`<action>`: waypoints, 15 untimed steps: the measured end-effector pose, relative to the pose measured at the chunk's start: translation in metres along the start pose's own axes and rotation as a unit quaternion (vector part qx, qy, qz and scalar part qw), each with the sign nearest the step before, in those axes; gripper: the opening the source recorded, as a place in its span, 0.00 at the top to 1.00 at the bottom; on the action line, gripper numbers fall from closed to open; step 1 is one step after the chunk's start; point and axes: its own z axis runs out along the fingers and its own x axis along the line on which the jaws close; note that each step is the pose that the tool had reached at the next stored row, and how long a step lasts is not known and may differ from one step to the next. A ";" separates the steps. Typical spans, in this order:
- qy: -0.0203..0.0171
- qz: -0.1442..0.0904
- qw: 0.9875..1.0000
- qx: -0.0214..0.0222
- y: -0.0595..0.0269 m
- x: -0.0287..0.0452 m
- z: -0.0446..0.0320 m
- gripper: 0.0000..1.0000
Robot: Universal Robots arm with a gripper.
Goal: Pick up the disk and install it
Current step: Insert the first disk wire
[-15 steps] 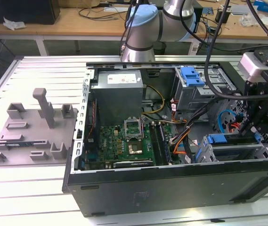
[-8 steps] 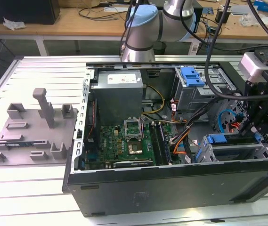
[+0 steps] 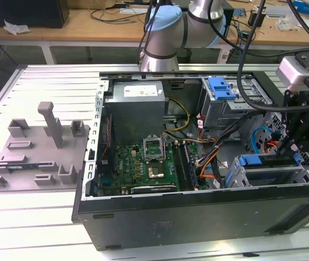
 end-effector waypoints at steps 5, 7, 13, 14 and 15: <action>0.000 0.000 1.000 0.000 0.0000 -0.0006 0.0001 0.84; 0.000 0.000 1.000 0.000 0.0000 -0.0012 0.0002 0.84; 0.000 0.000 1.000 0.000 -0.0002 -0.0014 0.0001 0.84; 0.000 0.000 1.000 0.000 -0.0002 -0.0014 0.0001 0.84; 0.000 0.000 1.000 0.000 -0.0002 -0.0014 0.0004 0.84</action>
